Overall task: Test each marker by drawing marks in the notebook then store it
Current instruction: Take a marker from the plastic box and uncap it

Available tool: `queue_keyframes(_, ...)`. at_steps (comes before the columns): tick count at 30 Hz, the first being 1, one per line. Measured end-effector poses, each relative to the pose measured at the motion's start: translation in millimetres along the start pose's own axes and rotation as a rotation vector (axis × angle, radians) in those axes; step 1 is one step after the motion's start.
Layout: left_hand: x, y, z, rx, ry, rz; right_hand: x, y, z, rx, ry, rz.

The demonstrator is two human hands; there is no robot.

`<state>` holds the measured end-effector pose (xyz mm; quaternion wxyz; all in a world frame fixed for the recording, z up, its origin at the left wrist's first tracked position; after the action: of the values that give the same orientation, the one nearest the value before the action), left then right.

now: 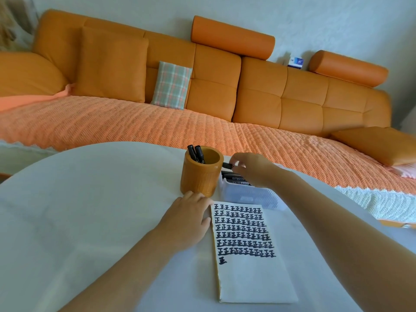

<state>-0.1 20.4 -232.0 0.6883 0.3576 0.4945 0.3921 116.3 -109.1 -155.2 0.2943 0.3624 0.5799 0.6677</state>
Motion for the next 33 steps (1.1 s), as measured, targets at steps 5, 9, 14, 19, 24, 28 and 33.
queue_keyframes(5,-1.8,14.0,0.0,-0.045,0.061,-0.123,24.5,17.0,-39.7,-0.099,0.077,-0.186)
queue_keyframes(9,-13.7,39.5,-8.2,-0.157,0.061,-0.278,40.3,6.0,-77.9,-0.073,0.080,0.011)
queue_keyframes(14,-36.4,43.6,-23.8,-0.142,-0.058,-0.256,52.9,-17.0,-113.6,-0.042,0.148,0.169)
queue_keyframes(19,-46.7,42.4,-29.8,-0.166,-0.100,-0.195,60.3,-19.2,-126.8,-0.098,0.201,0.261)
queue_keyframes(24,-31.2,46.8,-27.7,-0.161,-0.017,-0.294,34.7,-17.0,-138.8,-0.205,0.056,0.488)
queue_keyframes(28,-28.0,41.7,-29.4,-0.087,0.042,-0.339,22.6,-28.6,-142.7,-0.372,-0.107,1.108)
queue_keyframes(33,-50.4,29.1,-34.6,0.020,-0.031,-0.285,39.5,-29.1,-138.7,-0.429,-0.001,1.273)
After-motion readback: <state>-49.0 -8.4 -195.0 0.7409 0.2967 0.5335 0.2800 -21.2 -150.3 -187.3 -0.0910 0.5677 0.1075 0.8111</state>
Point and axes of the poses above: each hand's wrist, its own z-axis towards the middle knuckle, its own y-axis out of the back of the hand, x = y × z, the point moved 9 cm from there along z, towards the middle knuckle, and after that the axes turned 14 degrees about y, right-handed, at the moved point
